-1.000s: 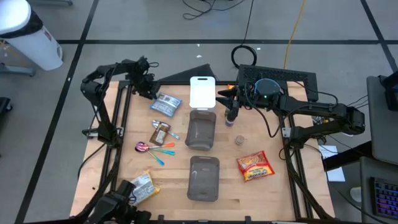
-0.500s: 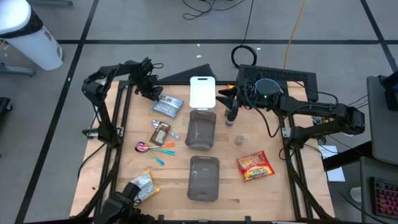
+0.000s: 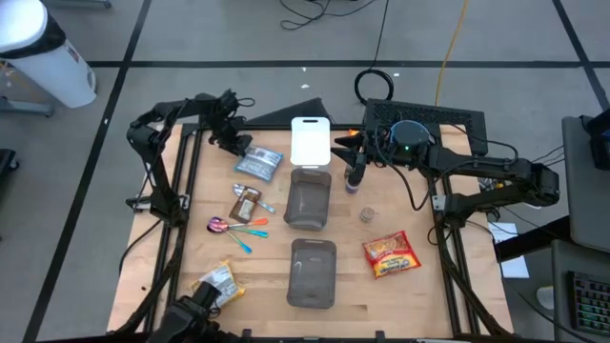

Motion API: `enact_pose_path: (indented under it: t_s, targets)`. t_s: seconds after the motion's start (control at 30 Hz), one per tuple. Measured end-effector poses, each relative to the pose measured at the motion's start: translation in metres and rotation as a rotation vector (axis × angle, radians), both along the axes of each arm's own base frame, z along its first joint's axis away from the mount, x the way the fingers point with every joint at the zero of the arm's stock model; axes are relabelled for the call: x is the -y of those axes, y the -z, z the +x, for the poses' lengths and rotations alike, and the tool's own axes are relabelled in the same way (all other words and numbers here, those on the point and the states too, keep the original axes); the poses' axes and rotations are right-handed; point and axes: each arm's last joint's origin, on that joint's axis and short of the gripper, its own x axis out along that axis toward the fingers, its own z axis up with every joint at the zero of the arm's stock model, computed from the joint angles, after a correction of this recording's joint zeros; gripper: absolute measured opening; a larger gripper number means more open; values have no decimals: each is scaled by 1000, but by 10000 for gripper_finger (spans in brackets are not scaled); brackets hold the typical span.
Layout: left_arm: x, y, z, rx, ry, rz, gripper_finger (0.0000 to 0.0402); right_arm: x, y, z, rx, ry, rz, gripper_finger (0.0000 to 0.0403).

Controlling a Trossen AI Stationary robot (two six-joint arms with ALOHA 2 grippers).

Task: Pick & Place Food Item
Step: Put the blue noodle pack into the white bin

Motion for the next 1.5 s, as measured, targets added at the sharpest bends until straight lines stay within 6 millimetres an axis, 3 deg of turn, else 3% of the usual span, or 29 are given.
enact_pose_path:
  t_s: [0.43, 0.83, 1.1, 1.5]
  targets:
    - [2, 0, 5, -20, 21, 11, 11, 0, 0, 0, 1, 0, 6, 196]
    - [5, -5, 1, -96, 90, 61, 3, -1, 2, 0, -10, -5, 27, 196]
    - [13, -51, -6, -90, 127, 246, 3, 0, 1, 0, -15, -5, 1, 196]
    - [28, -165, 0, 77, 331, 584, 2, 4, 1, -1, -28, 13, -50, 196]
